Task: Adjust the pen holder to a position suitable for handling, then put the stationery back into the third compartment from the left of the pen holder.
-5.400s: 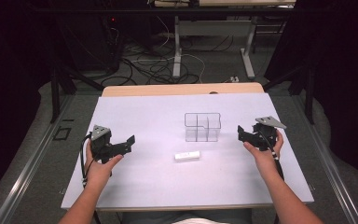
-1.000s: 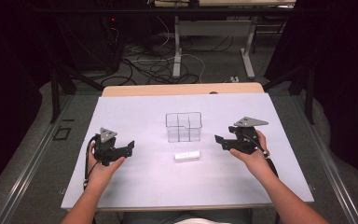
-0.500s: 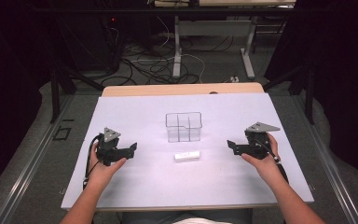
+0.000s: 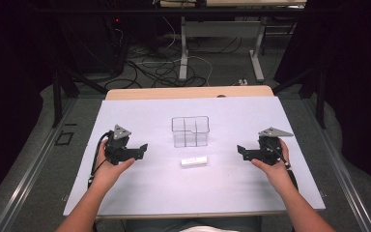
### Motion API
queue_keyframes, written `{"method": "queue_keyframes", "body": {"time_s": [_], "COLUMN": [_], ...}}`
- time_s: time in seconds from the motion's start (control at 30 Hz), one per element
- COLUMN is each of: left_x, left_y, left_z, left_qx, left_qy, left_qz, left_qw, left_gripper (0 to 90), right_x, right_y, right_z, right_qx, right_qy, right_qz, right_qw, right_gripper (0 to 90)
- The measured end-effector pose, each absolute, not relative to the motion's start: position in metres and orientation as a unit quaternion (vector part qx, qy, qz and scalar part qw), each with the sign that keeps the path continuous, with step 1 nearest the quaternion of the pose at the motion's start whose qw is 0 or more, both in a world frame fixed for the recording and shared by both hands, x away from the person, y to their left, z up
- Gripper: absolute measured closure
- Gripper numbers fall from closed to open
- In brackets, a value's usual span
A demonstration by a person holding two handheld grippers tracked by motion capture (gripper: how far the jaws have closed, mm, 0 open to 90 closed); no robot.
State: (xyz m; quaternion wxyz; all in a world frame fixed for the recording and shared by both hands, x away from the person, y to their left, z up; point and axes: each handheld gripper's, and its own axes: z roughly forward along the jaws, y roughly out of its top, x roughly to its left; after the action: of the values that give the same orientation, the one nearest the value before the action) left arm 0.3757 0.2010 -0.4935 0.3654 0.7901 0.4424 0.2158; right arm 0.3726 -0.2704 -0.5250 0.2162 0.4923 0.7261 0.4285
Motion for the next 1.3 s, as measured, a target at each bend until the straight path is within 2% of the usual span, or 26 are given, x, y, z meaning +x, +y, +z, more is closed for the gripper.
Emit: {"method": "queue_keyframes", "body": {"time_s": [0.13,0.3,0.4,0.6,0.87,1.07,1.3], "left_x": [0.384,0.394,0.397,0.404,0.405,0.400,0.398], "left_y": [0.197,0.195,0.191,0.177,0.149,0.128,0.111], "left_z": [-0.487,-0.481,-0.477,-0.471,-0.467,-0.470,-0.481], "left_qx": [0.781,0.746,0.748,0.795,0.844,0.884,0.918], "left_qy": [0.447,0.482,0.480,0.423,0.338,0.277,0.224], "left_qz": [0.194,0.133,0.128,0.134,0.156,0.161,0.133], "left_qw": [0.392,0.440,0.440,0.414,0.387,0.342,0.300], "left_gripper": [20.0,24.5,26.4,31.2,32.7,32.6,38.1], "right_x": [0.374,0.374,0.375,0.376,0.376,0.376,0.375], "right_y": [-0.269,-0.270,-0.270,-0.272,-0.276,-0.277,-0.278], "right_z": [-0.526,-0.525,-0.526,-0.530,-0.529,-0.530,-0.530], "right_qx": [0.491,0.491,0.493,0.499,0.503,0.503,0.502], "right_qy": [0.729,0.727,0.727,0.727,0.721,0.721,0.721], "right_qz": [0.426,0.428,0.427,0.428,0.434,0.437,0.439], "right_qw": [0.216,0.216,0.213,0.200,0.196,0.189,0.188], "right_gripper": [0.0,0.0,0.2,2.7,4.8,5.2,5.3]}}
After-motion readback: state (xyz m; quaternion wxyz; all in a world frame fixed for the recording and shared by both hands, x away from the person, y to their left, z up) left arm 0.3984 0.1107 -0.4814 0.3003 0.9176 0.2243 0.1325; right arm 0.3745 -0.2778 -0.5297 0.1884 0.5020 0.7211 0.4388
